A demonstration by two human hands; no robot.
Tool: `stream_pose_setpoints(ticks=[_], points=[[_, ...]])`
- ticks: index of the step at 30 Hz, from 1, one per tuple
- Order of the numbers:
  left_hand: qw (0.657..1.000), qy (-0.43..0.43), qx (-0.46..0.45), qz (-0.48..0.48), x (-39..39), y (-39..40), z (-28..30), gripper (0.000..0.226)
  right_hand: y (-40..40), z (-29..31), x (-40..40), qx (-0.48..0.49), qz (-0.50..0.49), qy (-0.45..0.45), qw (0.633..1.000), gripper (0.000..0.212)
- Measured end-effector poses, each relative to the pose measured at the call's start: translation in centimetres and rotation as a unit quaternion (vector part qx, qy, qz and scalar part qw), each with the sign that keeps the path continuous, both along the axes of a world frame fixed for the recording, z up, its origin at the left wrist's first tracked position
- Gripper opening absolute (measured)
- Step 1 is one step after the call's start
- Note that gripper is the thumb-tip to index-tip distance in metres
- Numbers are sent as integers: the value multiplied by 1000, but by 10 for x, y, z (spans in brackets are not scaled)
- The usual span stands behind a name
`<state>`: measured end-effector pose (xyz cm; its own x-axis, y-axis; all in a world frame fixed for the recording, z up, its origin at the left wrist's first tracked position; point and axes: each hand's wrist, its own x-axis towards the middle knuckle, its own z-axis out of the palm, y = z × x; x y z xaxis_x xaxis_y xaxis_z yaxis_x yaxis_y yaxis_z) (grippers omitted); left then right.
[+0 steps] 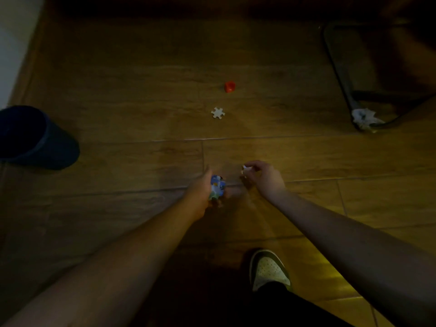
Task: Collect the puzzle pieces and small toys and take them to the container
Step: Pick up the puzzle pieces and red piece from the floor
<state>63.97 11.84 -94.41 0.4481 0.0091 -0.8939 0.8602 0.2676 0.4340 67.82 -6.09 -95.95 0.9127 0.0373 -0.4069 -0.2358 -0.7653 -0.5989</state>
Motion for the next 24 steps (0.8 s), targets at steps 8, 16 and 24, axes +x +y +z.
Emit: stream_pose_setpoints(ticks=[8, 16, 24], points=[[994, -26, 103, -31, 5, 36, -10, 62, 6, -22, 22, -128, 74, 43, 988, 57], [999, -27, -22, 35, 9, 31, 2, 50, 0, -23, 28, -108, 84, 51, 989, 38], [998, -17, -17, 59, 9, 17, 8, 48, 25, 13, 9, 134, -35, 50, 989, 16]])
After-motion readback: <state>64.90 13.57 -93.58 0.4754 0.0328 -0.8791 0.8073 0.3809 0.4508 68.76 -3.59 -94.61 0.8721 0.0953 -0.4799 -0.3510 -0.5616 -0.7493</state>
